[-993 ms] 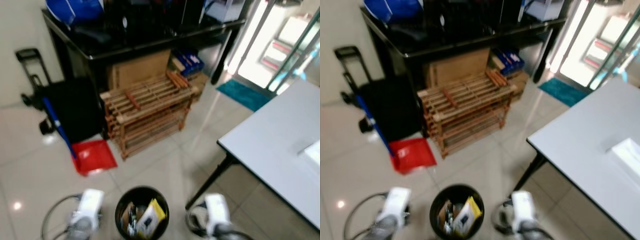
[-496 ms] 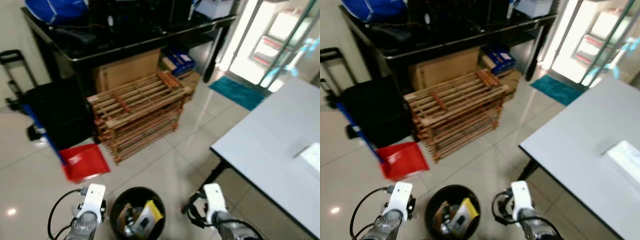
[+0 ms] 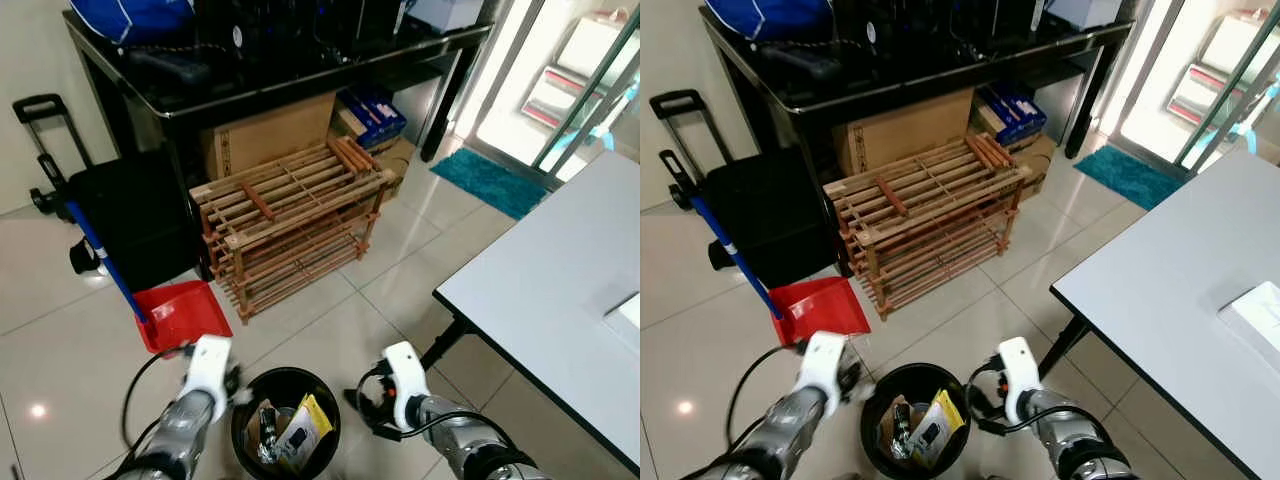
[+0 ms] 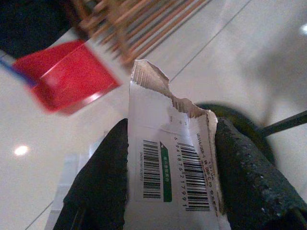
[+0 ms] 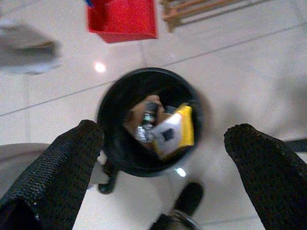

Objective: Picking trash to rubbish bin

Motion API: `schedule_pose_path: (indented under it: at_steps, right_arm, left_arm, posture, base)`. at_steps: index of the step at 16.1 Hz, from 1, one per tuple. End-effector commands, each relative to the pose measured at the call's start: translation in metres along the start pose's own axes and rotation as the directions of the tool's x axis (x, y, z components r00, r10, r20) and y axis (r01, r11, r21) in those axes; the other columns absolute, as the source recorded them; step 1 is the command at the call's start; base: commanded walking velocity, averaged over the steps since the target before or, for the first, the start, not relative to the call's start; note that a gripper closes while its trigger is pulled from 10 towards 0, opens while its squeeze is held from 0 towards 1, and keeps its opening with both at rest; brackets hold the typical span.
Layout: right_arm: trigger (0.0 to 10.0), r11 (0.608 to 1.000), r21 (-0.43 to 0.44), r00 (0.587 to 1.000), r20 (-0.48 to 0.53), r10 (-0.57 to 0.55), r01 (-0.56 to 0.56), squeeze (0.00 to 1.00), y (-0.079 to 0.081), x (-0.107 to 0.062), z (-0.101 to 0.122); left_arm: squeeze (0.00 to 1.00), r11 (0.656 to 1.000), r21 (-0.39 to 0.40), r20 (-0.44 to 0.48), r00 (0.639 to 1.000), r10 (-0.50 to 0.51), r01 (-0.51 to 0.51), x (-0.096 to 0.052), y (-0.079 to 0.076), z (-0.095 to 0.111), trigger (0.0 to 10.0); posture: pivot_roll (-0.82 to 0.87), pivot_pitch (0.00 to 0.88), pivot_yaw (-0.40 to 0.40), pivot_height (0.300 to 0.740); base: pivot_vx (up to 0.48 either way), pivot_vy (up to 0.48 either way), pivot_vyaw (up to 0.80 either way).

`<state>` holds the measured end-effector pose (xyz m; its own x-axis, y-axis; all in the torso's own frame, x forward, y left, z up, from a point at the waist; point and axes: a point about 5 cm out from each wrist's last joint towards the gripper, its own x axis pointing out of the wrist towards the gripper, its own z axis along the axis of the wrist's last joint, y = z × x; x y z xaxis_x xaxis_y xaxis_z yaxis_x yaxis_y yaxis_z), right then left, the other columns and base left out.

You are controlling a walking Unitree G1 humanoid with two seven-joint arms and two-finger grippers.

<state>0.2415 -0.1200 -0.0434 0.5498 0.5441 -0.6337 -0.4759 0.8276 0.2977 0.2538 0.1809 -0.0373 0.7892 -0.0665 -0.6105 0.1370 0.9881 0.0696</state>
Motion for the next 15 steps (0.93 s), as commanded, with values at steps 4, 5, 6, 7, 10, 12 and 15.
schedule_pose_path:
  at_steps: [4,5,6,7,10,12,15]
  right_arm:
    - [10.0,0.998,-0.038,0.998,0.023,0.053,-0.052,0.00,-0.001,-0.001,0.011]
    - [10.0,0.998,-0.044,0.998,0.028,0.054,-0.053,0.00,-0.002,-0.001,0.013]
    - [10.0,0.998,-0.045,0.998,0.032,0.055,-0.053,0.00,-0.002,-0.001,0.015]
    - [10.0,0.997,-0.050,0.997,0.038,0.064,-0.062,0.00,-0.001,-0.001,0.017]
    - [10.0,0.995,-0.057,0.996,0.049,0.081,-0.078,0.00,0.002,0.000,0.020]
    - [10.0,0.995,-0.060,0.995,0.052,0.085,-0.082,0.00,0.003,0.000,0.020]
    - [10.0,0.994,-0.065,0.994,0.050,0.093,-0.089,0.00,0.004,0.001,0.020]
  left_arm:
    - [0.00,0.974,-0.116,0.042,0.981,-0.190,0.194,0.008,-0.032,0.019,10.0]
    - [0.00,0.960,-0.144,0.050,0.970,-0.236,0.241,0.009,-0.042,0.023,10.0]
    - [0.00,0.947,-0.168,0.055,0.962,-0.268,0.274,0.010,-0.049,0.025,10.0]
    - [0.00,0.937,-0.172,0.048,0.953,-0.299,0.303,0.010,-0.057,0.026,10.0]
    - [0.00,0.929,-0.165,0.013,0.942,-0.335,0.332,0.009,-0.069,0.020,10.0]
    - [0.00,0.927,-0.170,0.008,0.941,-0.338,0.334,0.008,-0.069,0.018,10.0]
    - [1.00,0.930,-0.180,0.000,0.945,-0.327,0.322,0.008,-0.065,0.016,10.0]
  posture:
    - [-0.02,0.092,-0.112,0.740]
    - [-0.03,0.096,-0.114,0.740]
    - [-0.03,0.100,-0.115,0.740]
    - [-0.03,0.103,-0.116,0.740]
    - [-0.04,0.114,-0.114,0.740]
    - [-0.04,0.118,-0.113,0.740]
    - [-0.04,0.120,-0.114,0.740]
  base:
    - [0.000,0.000,0.00]
    - [0.000,0.000,0.00]
    - [0.000,0.000,0.00]
    - [0.000,0.000,0.00]
    - [0.000,0.000,0.00]
    - [0.000,0.000,0.00]
    - [0.000,0.000,0.00]
